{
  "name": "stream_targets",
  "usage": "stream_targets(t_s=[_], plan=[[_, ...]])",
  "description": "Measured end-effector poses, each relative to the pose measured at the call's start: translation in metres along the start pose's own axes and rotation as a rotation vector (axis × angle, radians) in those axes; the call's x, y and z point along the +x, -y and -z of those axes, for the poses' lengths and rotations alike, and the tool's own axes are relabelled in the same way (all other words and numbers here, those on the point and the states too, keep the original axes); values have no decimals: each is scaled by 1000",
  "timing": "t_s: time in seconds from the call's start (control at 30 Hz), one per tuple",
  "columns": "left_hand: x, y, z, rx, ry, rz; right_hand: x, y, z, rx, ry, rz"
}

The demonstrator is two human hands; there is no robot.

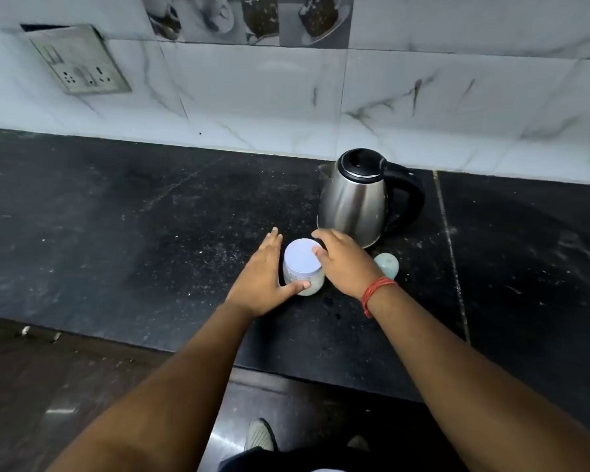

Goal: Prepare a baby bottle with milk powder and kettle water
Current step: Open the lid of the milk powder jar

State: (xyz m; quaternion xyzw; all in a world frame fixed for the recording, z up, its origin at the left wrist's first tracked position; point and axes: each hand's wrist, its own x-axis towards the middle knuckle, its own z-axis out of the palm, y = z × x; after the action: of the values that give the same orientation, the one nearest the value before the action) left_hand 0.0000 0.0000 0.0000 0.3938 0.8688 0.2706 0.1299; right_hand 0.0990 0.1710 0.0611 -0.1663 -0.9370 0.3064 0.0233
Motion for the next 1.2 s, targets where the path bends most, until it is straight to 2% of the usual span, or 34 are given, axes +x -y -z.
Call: stream_targets(t_s=[0.13, 0.3, 0.43, 0.53, 0.67, 0.77, 0.87, 0.97, 1.2], plan=[[0, -3, -11, -195, 101, 75, 4, 6, -8, 3, 95, -40], [0, -7, -22, -368, 54, 144, 5, 12, -18, -149, 124, -20], [1, -11, -18, -439, 30, 143, 6, 12, -22, -254, 87, 20], [-1, -9, -15, -516, 0, 142, 5, 12, -14, -167, 28, -35], [-9, -20, -12, -467, -40, 67, -6, 17, -5, 0, -87, -81], [-18, -37, -7, -393, -104, 0, -13, 22, 0, -155, -115, -40], [-27, -52, 0, -433, -110, 30, -16, 32, 12, -366, -77, -8], [-28, -58, 9, -484, -65, 46, -16, 37, 25, -440, -76, 45], [-23, -58, 24, -553, 72, 39, -16, 35, 33, -336, -99, 108]])
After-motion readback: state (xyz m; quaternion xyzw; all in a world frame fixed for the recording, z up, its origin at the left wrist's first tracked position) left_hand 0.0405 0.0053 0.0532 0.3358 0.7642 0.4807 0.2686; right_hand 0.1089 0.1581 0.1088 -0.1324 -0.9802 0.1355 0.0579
